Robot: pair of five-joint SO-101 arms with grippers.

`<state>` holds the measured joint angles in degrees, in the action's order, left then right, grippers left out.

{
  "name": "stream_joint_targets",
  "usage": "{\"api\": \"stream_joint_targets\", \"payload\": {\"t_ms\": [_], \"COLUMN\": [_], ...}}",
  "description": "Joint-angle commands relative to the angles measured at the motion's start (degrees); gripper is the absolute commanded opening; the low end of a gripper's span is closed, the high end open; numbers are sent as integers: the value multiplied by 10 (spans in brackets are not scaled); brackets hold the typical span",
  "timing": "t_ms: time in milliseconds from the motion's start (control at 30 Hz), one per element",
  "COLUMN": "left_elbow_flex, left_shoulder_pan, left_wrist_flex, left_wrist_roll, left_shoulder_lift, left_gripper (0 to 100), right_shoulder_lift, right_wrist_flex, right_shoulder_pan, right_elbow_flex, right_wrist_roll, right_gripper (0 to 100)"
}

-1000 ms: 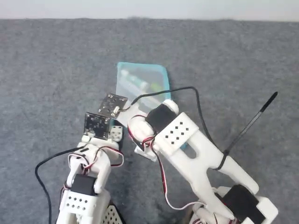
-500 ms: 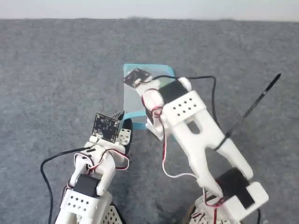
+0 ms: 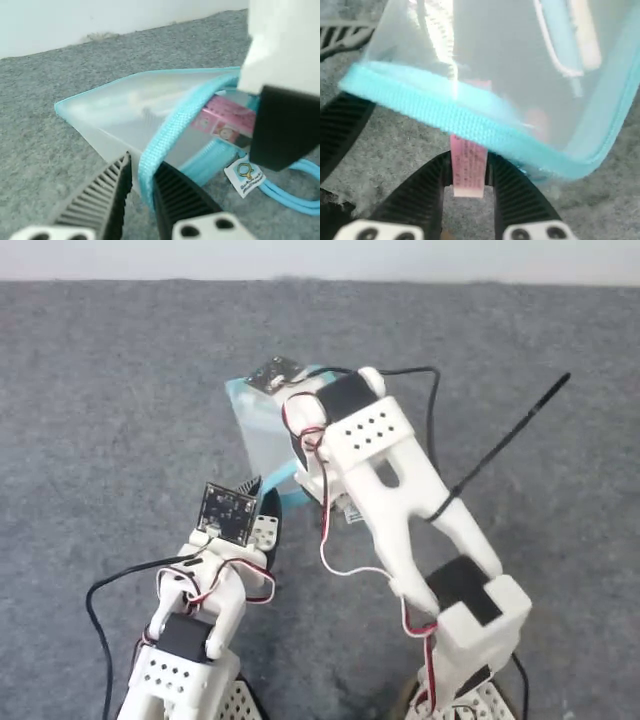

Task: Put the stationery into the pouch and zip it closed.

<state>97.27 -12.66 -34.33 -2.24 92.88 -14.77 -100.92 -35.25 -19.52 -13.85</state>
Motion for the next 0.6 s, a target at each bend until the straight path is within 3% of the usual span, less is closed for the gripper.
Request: {"api": "stream_joint_targets", "payload": {"t_ms": [0, 567], "left_elbow_flex": [-4, -4], "left_shoulder_pan": [-40, -78], "left_wrist_flex": [-6, -45], "left_wrist_roll": [7, 62], "left_shoulder_lift": [10, 10], "left_gripper": [12, 12], "right_shoulder_lift": [1, -5], "right_wrist_flex": [-20, -21], "right_shoulder_pan": [9, 15], "right_elbow_flex": [-54, 60], "right_wrist_roll": [7, -16], "right_gripper": [9, 7]}}
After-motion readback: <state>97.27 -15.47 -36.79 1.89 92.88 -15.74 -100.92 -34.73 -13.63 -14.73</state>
